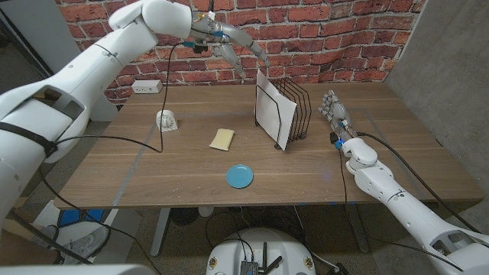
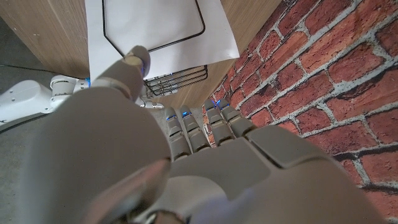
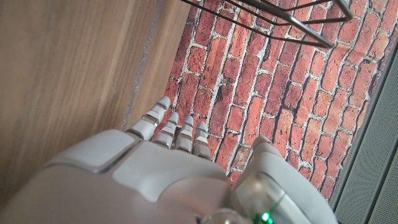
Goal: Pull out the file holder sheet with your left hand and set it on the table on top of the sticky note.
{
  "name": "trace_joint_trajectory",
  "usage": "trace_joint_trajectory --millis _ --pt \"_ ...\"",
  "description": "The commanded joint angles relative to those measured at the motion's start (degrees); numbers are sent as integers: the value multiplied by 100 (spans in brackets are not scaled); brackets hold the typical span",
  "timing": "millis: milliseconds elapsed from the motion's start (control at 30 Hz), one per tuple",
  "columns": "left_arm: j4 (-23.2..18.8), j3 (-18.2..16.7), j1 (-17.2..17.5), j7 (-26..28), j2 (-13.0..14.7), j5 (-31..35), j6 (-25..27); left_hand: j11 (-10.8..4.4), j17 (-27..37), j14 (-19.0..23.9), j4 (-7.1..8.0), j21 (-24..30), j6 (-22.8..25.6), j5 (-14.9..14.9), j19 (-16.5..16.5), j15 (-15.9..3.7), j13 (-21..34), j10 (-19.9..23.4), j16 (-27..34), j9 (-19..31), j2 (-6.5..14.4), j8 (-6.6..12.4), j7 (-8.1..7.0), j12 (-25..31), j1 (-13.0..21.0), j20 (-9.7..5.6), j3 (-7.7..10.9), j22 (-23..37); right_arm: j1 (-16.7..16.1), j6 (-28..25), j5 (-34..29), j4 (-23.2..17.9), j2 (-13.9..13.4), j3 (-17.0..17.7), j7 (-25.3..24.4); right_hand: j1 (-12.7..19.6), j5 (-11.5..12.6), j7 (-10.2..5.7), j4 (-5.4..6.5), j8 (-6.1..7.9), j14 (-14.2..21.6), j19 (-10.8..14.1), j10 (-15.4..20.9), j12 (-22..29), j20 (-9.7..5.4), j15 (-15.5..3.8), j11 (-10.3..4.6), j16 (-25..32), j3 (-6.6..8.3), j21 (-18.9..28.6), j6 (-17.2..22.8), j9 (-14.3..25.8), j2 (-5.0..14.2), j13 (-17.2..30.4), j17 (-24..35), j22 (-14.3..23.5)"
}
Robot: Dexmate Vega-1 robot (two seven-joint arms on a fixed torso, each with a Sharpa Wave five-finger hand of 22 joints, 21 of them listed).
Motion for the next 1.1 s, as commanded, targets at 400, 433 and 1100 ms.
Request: trace_joint_trajectory --millis 400,433,1100 --pt "-221 -37 39 549 -8 985 -786 56 11 230 44 7 274 -13 -90 -963 15 276 28 21 -55 63 109 47 178 -939 -239 -2 18 -68 -18 -10 30 -38 -25 -116 20 29 46 22 52 47 61 20 15 19 -18 45 11 32 76 15 86 -4 -23 14" --pt "-270 -50 71 574 9 1037 -769 53 11 254 46 11 310 -16 -84 -965 14 310 30 20 -52 69 112 51 192 -940 -261 -2 8 -72 -13 -22 26 -33 -30 -119 20 28 47 24 54 49 61 20 15 14 -17 46 11 33 81 15 86 -5 -24 14" --pt "-853 -300 753 1712 170 2175 -728 71 17 545 95 73 557 -50 188 -966 10 562 37 26 -17 49 171 16 291 -959 -577 18 -47 -138 32 -110 -38 -2 -19 -137 24 31 46 29 76 84 77 23 9 24 -14 51 32 39 112 16 87 -9 -68 14"
